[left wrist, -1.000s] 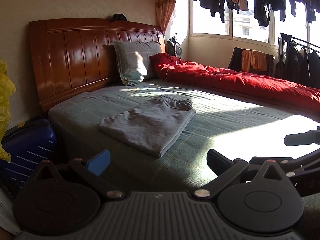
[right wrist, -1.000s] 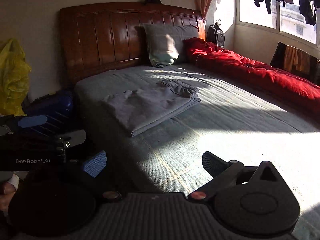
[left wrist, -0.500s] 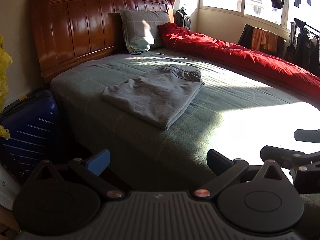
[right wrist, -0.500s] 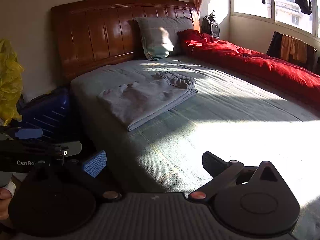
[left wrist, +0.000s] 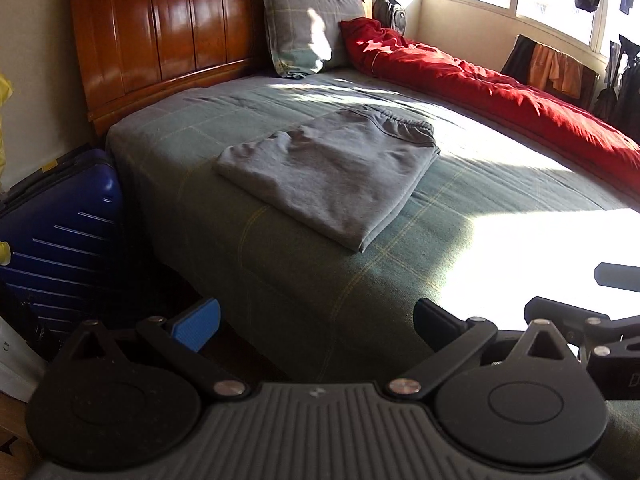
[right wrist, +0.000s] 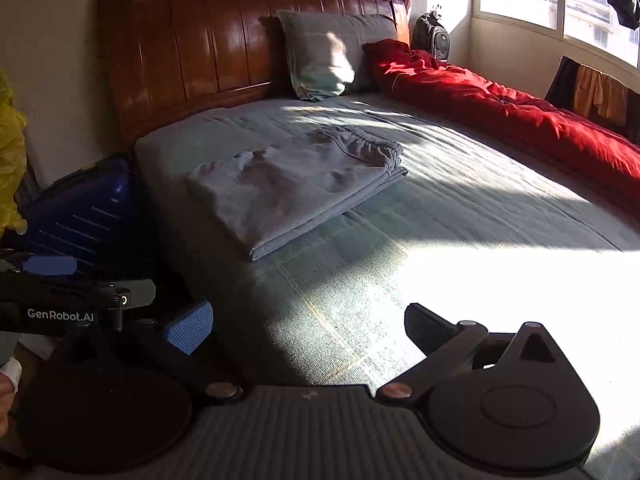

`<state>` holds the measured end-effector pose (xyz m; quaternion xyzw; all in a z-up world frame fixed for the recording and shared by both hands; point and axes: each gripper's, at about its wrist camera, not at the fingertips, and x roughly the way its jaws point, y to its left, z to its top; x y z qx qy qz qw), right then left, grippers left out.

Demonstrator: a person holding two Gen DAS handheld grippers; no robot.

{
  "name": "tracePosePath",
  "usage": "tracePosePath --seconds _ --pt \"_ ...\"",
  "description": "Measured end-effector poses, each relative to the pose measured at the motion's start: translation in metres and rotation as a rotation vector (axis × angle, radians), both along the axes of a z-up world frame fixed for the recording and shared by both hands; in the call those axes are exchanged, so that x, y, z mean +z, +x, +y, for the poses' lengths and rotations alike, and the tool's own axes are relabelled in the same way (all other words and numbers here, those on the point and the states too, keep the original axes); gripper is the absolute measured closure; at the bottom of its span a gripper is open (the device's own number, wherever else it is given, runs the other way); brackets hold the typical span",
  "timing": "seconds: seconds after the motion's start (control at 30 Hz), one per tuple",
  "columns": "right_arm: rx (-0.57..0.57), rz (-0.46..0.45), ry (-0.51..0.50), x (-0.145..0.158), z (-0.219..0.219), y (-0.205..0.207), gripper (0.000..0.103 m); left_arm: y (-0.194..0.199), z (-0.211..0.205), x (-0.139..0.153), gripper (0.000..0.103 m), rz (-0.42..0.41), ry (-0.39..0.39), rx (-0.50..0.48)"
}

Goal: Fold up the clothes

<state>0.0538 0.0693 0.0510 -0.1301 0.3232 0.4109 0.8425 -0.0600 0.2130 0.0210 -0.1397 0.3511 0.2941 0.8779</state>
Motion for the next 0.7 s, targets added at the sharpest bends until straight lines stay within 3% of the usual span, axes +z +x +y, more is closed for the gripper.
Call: tracePosePath --seconds 0.7 --pt "-0.026 0.043 -0.073 -0.02 0.024 0.026 0.0 0.015 0.007 -0.004 0.001 0.067 0.038 -0.001"
